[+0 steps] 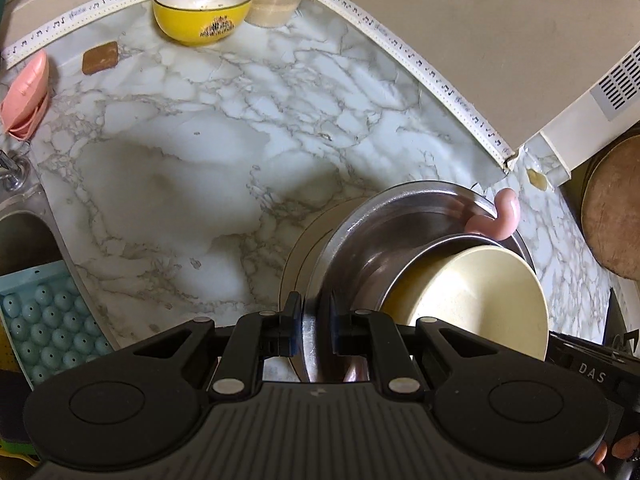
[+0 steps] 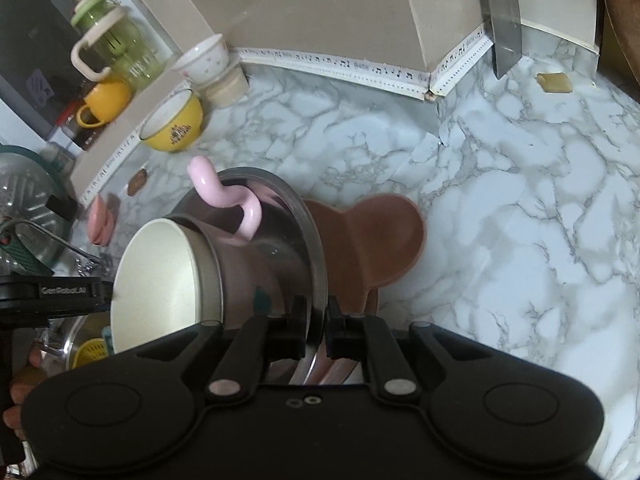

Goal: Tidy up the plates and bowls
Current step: 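Carry the nested bowls over the pink bear plate stack, then lower the nested bowls onto the pink bear plate and open both grippers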

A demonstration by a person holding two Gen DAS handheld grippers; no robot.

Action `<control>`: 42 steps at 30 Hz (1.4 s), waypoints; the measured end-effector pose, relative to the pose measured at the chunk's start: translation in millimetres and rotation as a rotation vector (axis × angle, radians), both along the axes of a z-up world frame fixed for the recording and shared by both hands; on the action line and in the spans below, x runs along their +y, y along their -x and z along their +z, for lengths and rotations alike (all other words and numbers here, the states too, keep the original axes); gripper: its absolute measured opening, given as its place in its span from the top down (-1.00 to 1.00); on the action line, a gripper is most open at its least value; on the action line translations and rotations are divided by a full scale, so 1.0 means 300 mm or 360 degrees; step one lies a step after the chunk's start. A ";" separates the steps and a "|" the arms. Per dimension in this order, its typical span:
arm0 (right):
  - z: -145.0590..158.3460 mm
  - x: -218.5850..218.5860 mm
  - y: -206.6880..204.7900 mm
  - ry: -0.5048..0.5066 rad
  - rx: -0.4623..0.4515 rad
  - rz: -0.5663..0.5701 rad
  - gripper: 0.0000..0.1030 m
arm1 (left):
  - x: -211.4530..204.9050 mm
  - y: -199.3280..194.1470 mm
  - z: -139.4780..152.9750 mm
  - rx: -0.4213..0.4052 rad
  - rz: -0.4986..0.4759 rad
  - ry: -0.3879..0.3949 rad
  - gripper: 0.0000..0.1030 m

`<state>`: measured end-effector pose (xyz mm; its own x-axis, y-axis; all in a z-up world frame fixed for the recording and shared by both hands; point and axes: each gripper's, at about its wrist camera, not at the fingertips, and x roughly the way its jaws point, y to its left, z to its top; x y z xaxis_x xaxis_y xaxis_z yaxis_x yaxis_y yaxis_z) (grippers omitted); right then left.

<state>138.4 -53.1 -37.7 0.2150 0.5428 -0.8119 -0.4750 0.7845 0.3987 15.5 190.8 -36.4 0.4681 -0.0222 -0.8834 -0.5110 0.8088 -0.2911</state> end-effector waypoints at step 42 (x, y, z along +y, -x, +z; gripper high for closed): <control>0.148 -0.043 0.101 0.0069 -0.0328 -0.0088 0.76 | -0.049 0.095 0.060 -0.0269 -0.0226 -0.0180 0.68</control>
